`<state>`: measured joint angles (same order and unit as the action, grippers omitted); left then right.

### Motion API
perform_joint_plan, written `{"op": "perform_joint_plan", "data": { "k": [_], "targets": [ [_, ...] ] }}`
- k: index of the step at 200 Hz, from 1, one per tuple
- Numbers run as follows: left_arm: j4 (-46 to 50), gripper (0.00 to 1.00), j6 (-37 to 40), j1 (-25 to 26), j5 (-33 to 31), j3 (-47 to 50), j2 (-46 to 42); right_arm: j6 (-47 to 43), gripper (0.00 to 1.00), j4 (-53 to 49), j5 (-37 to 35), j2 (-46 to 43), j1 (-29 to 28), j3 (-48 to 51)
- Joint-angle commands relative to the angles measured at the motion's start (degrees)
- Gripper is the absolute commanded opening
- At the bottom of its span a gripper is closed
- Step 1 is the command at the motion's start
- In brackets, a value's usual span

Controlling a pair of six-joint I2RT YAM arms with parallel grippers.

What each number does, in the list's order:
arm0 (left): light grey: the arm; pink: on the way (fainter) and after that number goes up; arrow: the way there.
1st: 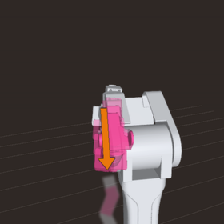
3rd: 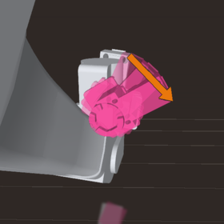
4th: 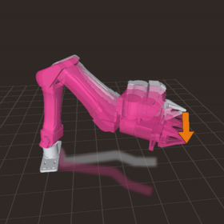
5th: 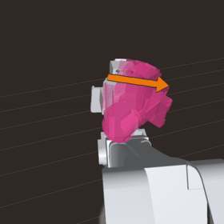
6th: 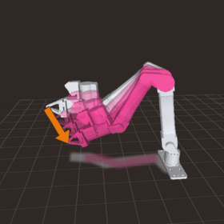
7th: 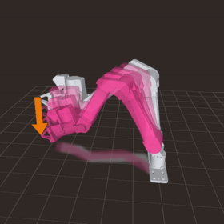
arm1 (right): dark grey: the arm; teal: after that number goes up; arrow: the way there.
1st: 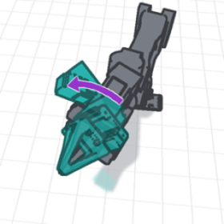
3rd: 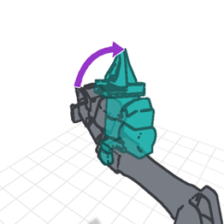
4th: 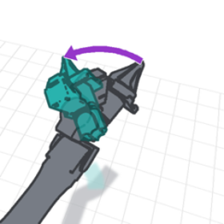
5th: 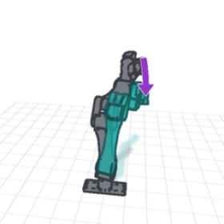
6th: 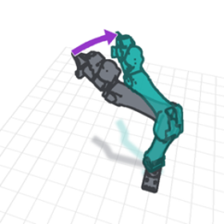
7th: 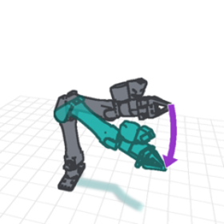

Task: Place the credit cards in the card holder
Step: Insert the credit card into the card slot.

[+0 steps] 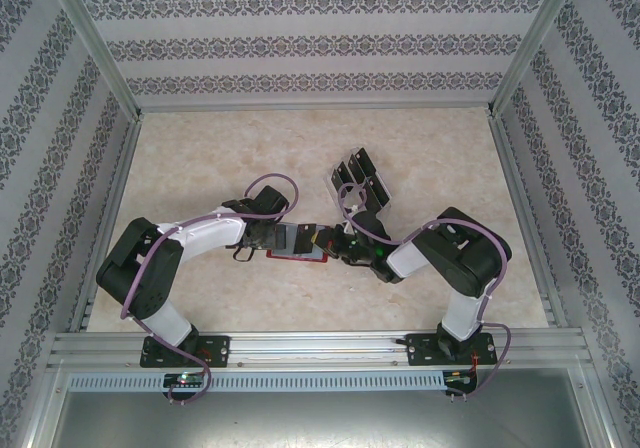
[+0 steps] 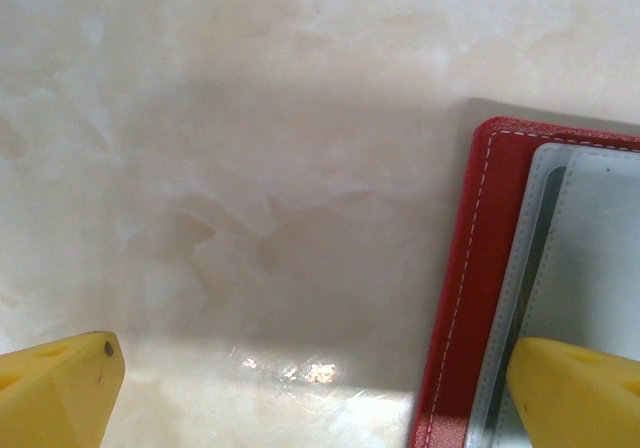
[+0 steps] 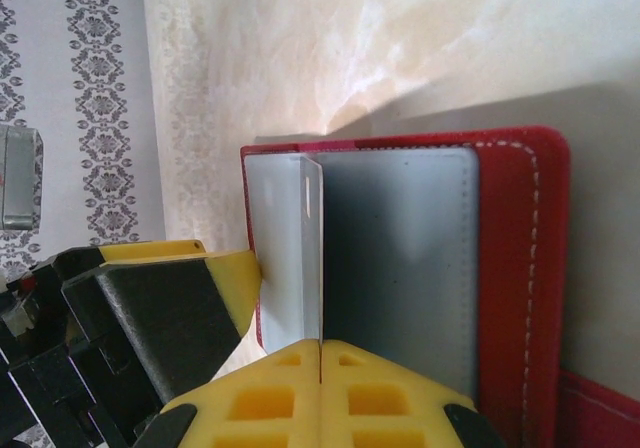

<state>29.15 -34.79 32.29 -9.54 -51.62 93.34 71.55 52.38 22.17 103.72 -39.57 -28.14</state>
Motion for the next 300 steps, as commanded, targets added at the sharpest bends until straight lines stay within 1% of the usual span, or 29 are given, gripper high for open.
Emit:
{"op": "perform_joint_plan", "data": {
  "k": [1, 152, 300],
  "targets": [
    [2.1, 1.00, 0.0, 0.4, -0.6, 1.4, 1.6, 0.0, 0.00, 1.1, 0.4, 0.7, -0.7, 1.2],
    [2.1, 1.00, -0.2, 0.3, -0.4, 1.5, 1.5, -0.4, 0.00, -0.4, -1.7, 3.5, -1.7, -1.3],
    [2.0, 1.00, -0.3, 0.3, -0.1, 1.7, 1.3, 0.3, 0.00, -1.9, -1.2, 5.7, -3.9, -4.6]
  ]
}}
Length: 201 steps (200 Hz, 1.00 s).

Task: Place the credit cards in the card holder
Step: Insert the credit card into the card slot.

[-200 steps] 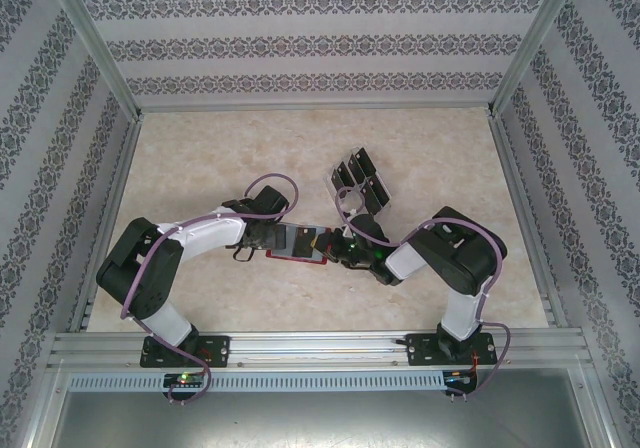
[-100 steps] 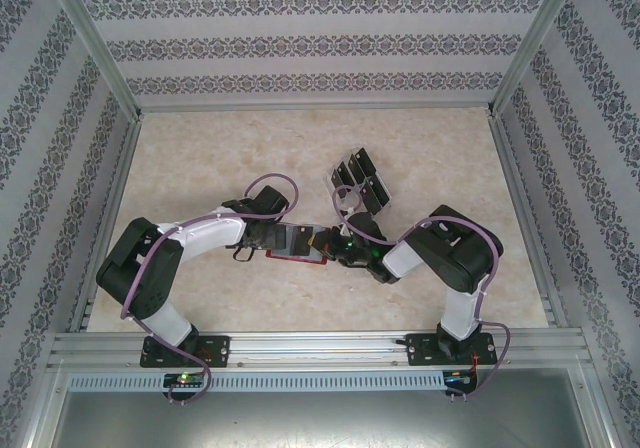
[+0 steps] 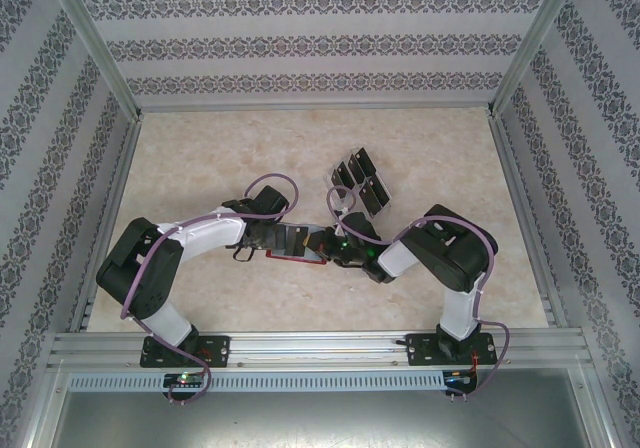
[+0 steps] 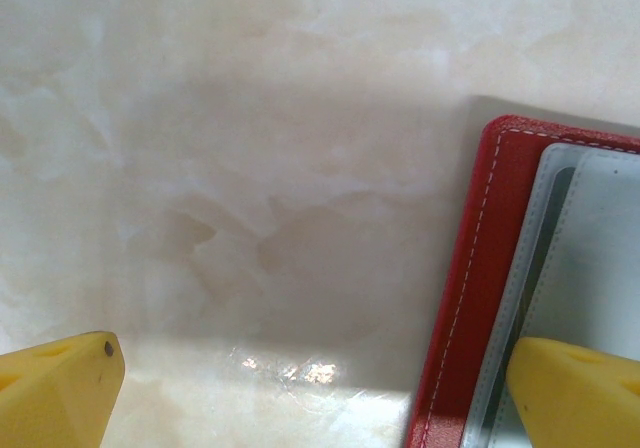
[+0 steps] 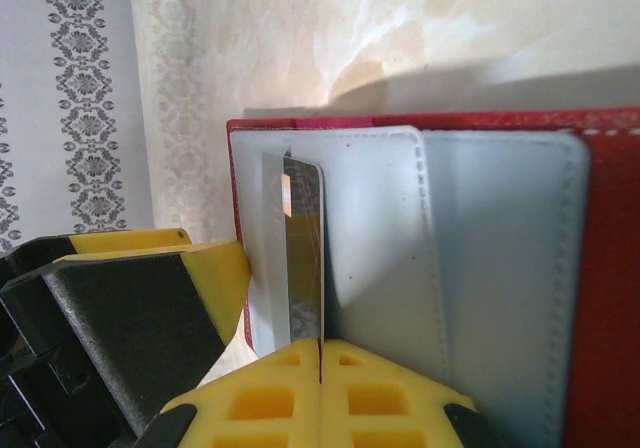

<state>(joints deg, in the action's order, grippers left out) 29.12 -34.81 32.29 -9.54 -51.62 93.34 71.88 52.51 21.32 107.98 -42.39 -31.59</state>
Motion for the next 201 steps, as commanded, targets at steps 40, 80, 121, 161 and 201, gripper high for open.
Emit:
{"op": "perform_joint_plan", "data": {
  "k": [40, 80, 121, 161, 201],
  "targets": [
    [2.1, 1.00, -0.4, 0.3, 0.0, 1.7, 1.1, -0.4, 0.16, -3.0, -0.3, -1.1, -0.8, 0.0],
    [2.2, 1.00, -0.5, 0.3, 0.2, 1.4, 1.1, -3.6, 0.39, -11.1, -0.6, -7.0, 0.0, 0.4],
    [3.0, 1.00, -0.4, 0.3, 0.6, 0.5, 0.0, -5.7, 0.47, -17.2, -1.0, -10.7, 0.6, 0.2],
    [4.2, 1.00, 0.2, 0.4, 1.6, -1.5, -2.6, -5.8, 0.10, -19.5, -1.6, -10.2, 1.0, 0.2],
    [3.5, 1.00, 1.0, 0.9, 5.1, -3.6, -4.9, -5.1, 0.00, -19.3, -2.3, -8.7, 1.6, 1.5]
  ]
}}
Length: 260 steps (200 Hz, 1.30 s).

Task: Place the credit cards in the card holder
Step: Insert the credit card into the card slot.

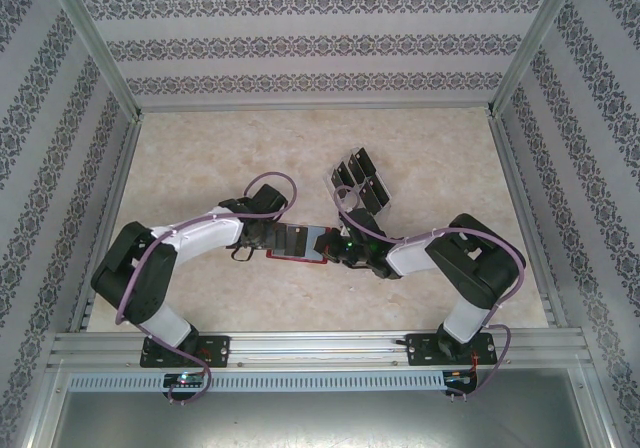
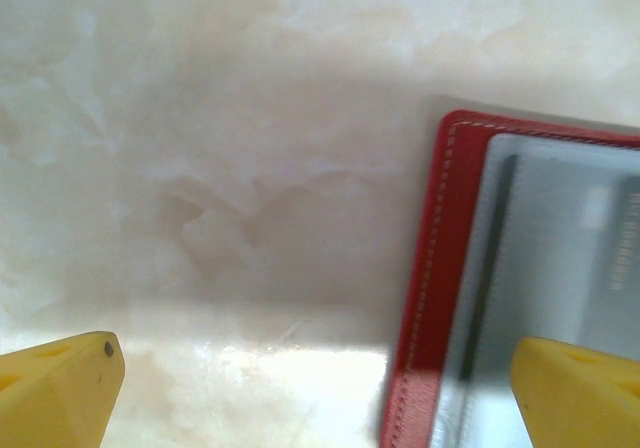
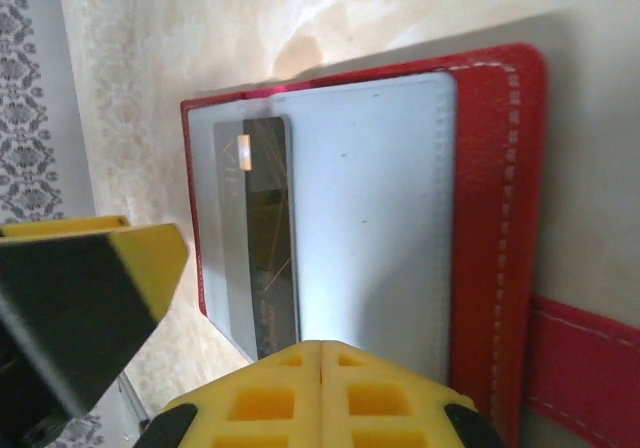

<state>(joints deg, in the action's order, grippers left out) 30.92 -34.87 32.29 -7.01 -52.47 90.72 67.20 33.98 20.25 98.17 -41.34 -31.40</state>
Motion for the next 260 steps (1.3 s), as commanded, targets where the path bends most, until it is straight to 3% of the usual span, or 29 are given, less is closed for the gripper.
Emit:
{"op": "perform_joint_plan", "data": {
  "k": [1, 96, 145, 260],
  "targets": [
    [1.7, 1.00, 1.1, 1.0, 2.7, -2.8, -2.3, -0.4, 0.00, -0.8, -1.2, 1.1, 0.5, 1.3],
    [-5.0, 1.00, -0.5, 5.4, 8.6, -5.1, 3.4, -0.2, 0.00, -0.9, -1.7, 1.4, 1.0, 2.4],
    [-3.6, 1.00, -0.6, 7.3, 5.9, -6.5, 7.5, 0.0, 0.00, -1.0, -1.8, 1.8, 1.0, 2.5],
    [2.9, 1.00, -0.8, 6.1, -1.5, -6.1, 9.1, 0.0, 0.00, -3.3, -2.4, 1.8, 1.3, 2.2]
  ]
}}
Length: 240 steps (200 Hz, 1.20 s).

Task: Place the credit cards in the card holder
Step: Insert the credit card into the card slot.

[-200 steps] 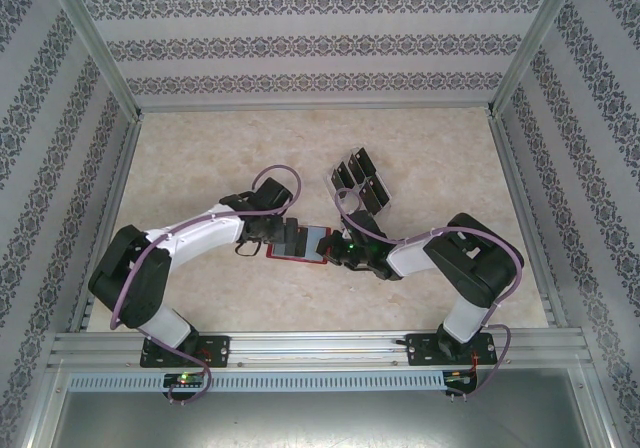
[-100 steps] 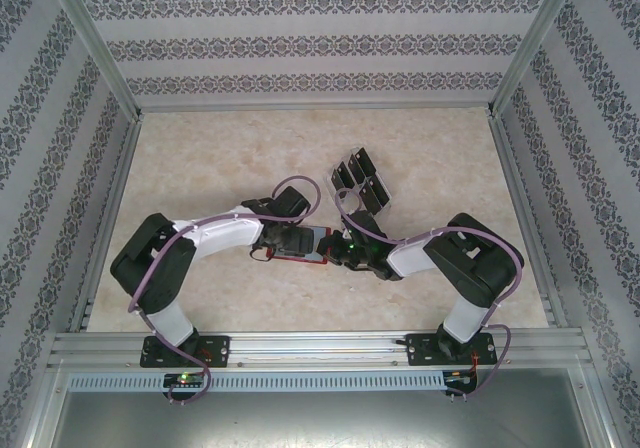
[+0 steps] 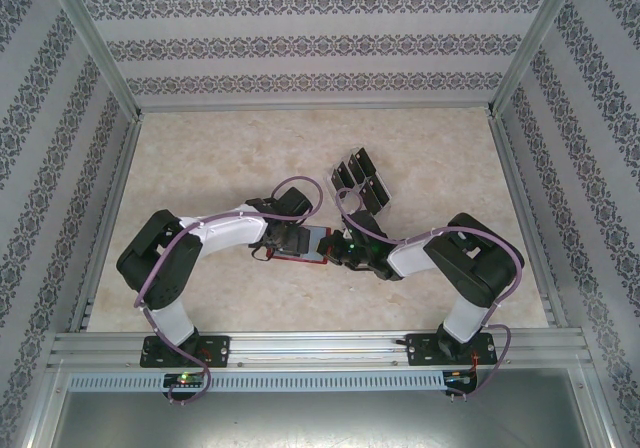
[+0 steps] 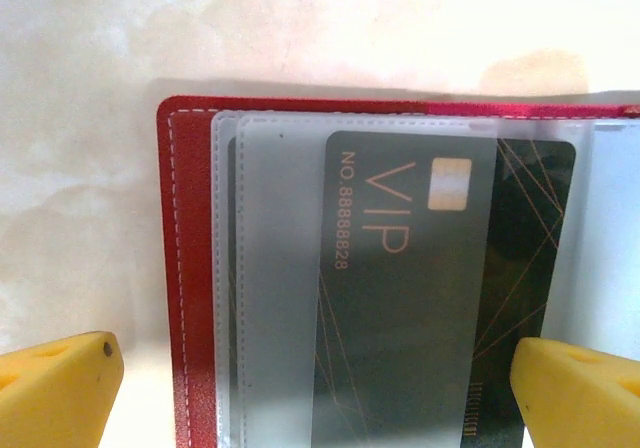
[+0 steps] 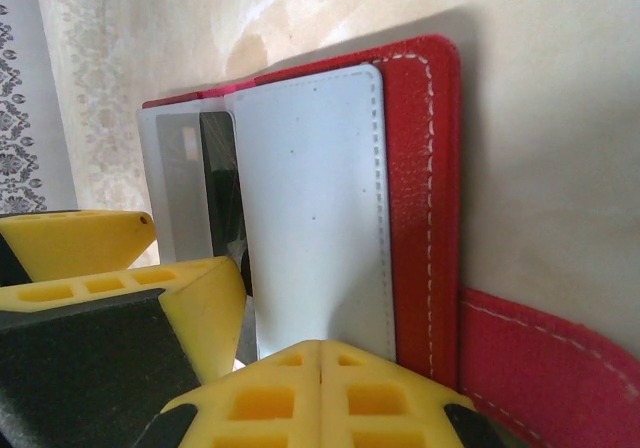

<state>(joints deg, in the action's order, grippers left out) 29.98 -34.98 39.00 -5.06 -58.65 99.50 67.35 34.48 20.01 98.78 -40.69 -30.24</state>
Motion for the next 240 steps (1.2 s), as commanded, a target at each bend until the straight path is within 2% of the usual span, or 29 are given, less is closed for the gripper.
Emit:
{"op": "perform_joint_plan", "data": {
  "k": [1, 95, 151, 196, 225, 240],
  "targets": [
    [3.8, 1.00, -0.7, -0.6, -3.4, 0.1, 0.3, -0.1, 0.00, -3.8, -2.1, 1.1, 0.6, 1.0],
    [4.5, 1.00, 0.1, -3.6, -4.4, 1.8, -3.2, -0.4, 0.00, -4.6, -2.2, 0.8, 1.0, 0.9],
    [0.6, 1.00, 1.0, -3.6, -0.9, 2.5, -8.8, -3.0, 0.00, -6.3, 0.4, -1.0, 1.5, -1.0],
    [1.5, 1.00, 0.7, -4.7, -1.5, 2.8, -10.6, -10.8, 0.00, -19.9, -0.8, -7.8, 1.6, -6.8],
    [1.3, 1.00, 0.4, -6.1, -1.5, 5.5, -10.8, -15.6, 0.11, -31.9, -4.1, -10.8, 1.7, -11.1],
    [0.6, 1.00, 0.3, -6.5, -1.4, 7.2, -11.1, -17.5, 0.21, -37.1, -5.2, -11.1, 1.7, -13.3]
  ]
}}
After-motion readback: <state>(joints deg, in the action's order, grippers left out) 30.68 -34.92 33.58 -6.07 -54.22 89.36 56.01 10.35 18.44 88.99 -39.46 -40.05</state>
